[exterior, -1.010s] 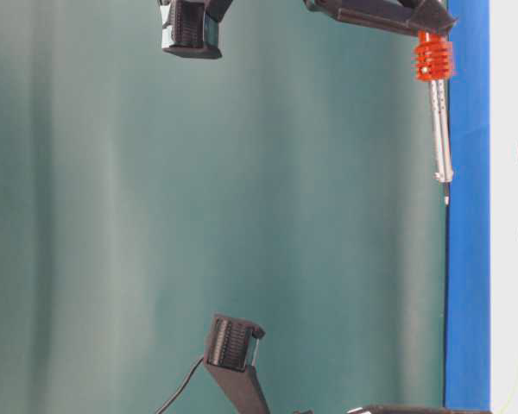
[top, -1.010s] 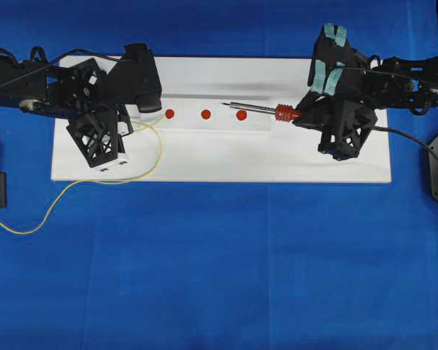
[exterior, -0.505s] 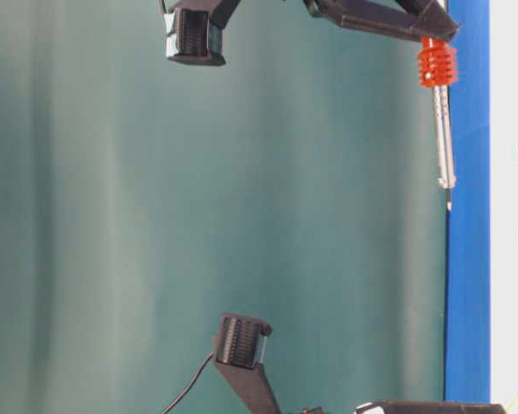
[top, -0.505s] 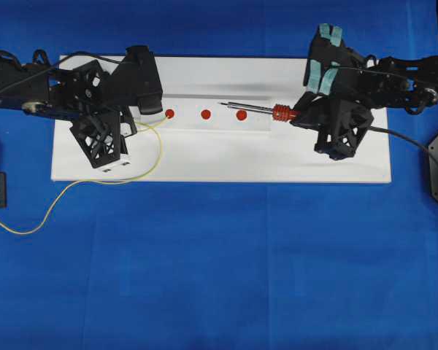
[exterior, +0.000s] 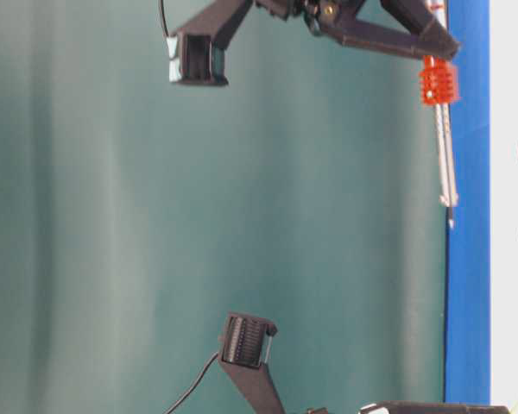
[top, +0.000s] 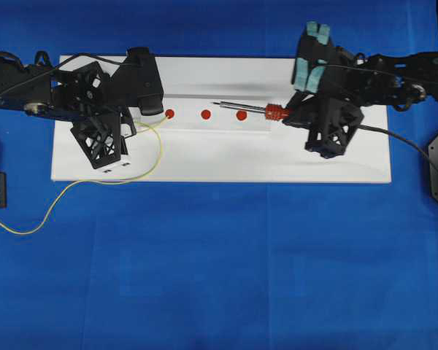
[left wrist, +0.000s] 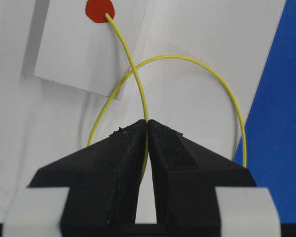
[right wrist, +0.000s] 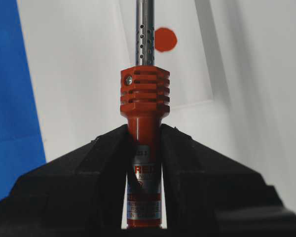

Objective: Touch the tip of the soldering iron to the tip of the solder at the mark.
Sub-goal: 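Bring the iron tip to the solder tip at the left red dot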

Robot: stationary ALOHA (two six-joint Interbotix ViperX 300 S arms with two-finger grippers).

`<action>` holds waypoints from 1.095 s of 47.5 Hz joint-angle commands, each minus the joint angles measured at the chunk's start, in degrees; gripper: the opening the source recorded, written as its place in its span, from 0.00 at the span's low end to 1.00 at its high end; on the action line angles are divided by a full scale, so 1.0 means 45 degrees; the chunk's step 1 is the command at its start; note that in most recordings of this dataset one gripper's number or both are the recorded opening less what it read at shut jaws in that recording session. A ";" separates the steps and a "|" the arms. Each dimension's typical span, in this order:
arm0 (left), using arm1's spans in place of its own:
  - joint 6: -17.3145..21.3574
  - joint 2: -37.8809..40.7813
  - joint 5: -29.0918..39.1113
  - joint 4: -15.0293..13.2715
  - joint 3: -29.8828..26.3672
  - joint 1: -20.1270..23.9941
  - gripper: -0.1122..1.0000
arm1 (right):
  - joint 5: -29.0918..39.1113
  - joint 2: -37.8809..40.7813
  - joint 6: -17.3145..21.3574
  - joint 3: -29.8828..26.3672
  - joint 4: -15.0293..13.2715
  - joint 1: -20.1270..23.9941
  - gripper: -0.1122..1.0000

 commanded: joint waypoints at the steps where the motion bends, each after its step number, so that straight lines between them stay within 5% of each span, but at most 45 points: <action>1: -0.0020 -0.0098 -0.0039 0.0020 -0.0117 0.0039 0.13 | 0.0117 0.0195 -0.0039 -0.0723 -0.0020 -0.0039 0.16; 24: -0.0039 -0.0117 0.0020 0.0020 -0.0098 0.0039 0.13 | 0.1641 0.2559 0.0000 -0.3516 -0.0723 0.0254 0.16; 52: -0.0039 -0.0117 0.0020 0.0020 -0.0117 0.0039 0.13 | 0.1699 0.3457 0.0078 -0.4102 -0.1172 0.0254 0.16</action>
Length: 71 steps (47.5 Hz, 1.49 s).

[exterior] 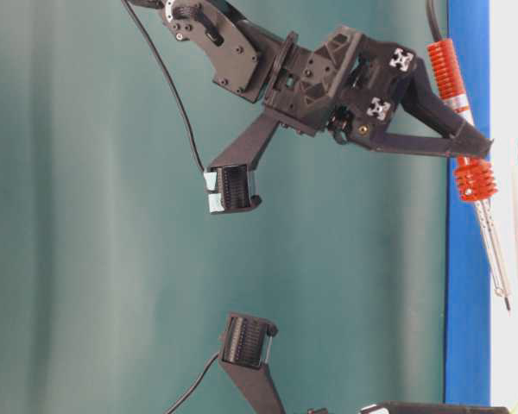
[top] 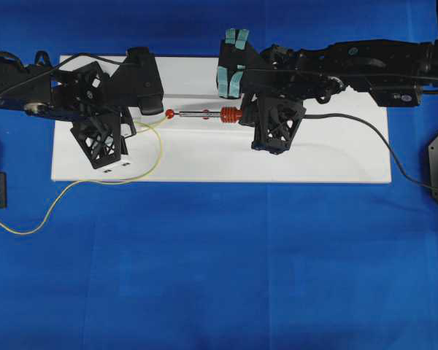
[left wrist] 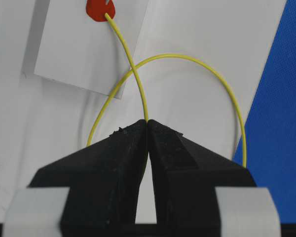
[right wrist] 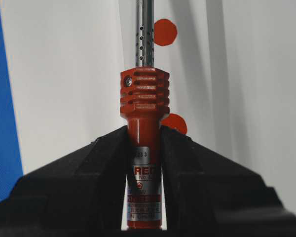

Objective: Touch the tip of the soldering iron to the tip of the solder at the mark.
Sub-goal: 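Bring the iron tip to the solder tip at the left red dot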

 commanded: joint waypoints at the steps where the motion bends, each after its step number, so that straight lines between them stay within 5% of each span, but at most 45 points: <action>1: -0.0020 -0.0098 -0.0039 0.0020 -0.0117 0.0039 0.13 | -0.0039 -0.0059 0.0020 -0.0371 -0.0059 -0.0020 0.16; 71: 0.0137 0.0195 0.0215 0.0020 -0.0625 0.0039 0.13 | 0.0137 0.0430 0.0000 -0.0645 -0.0215 -0.0039 0.16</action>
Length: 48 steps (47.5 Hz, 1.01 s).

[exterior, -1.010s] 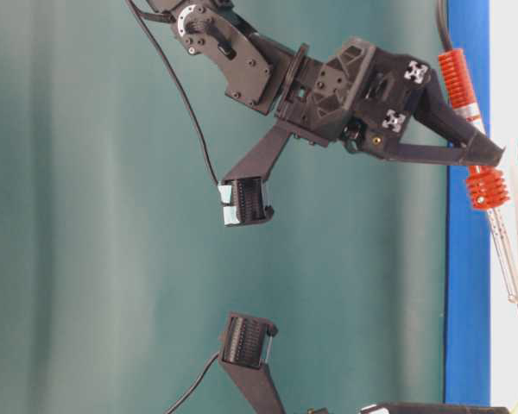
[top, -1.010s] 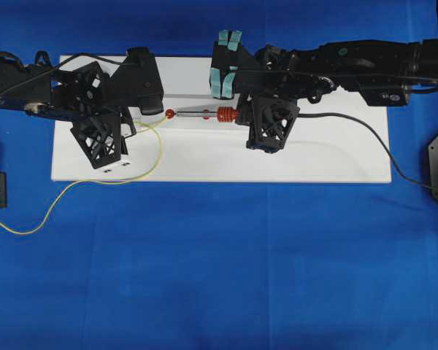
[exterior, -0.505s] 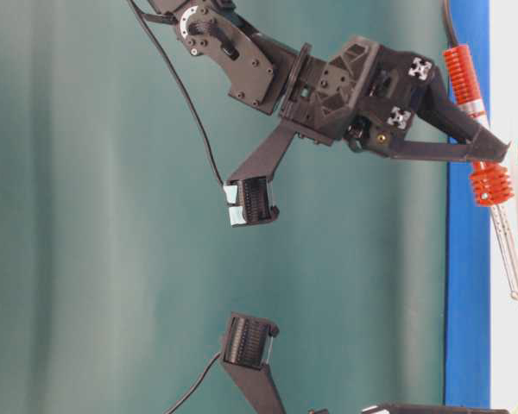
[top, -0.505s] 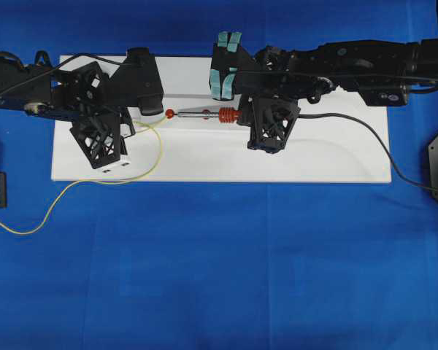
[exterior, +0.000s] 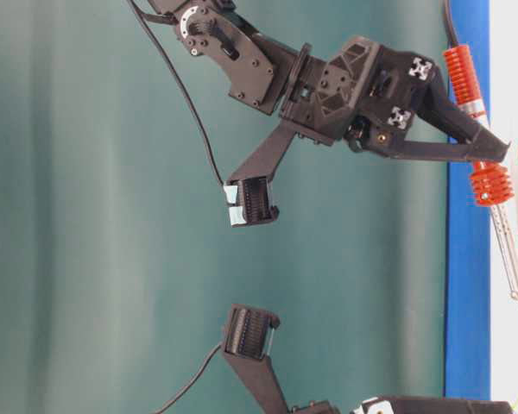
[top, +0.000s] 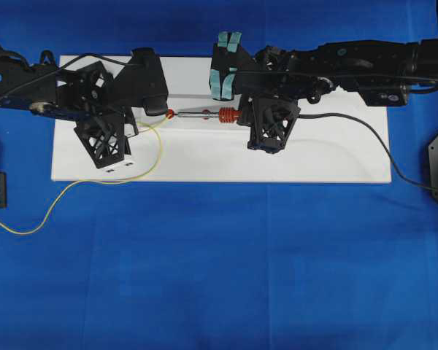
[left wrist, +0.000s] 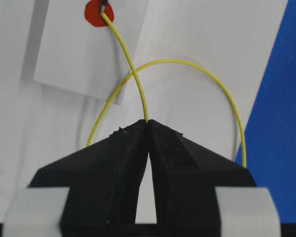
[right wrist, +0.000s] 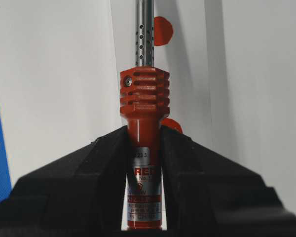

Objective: Touch the tip of the soldering iron to the tip of the solder at the mark.
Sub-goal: 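Bring the iron tip to the solder tip at the left red dot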

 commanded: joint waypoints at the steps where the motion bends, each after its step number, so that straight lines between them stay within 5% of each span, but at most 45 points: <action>1: 0.0000 -0.0078 0.0059 0.0020 -0.0332 0.0039 0.13 | -0.0039 -0.0156 0.0000 -0.0332 -0.0039 0.0000 0.16; 48: -0.0039 -0.0039 0.0469 0.0020 -0.0449 0.0117 0.13 | -0.0039 -0.0156 0.0000 -0.0312 -0.0020 -0.0020 0.16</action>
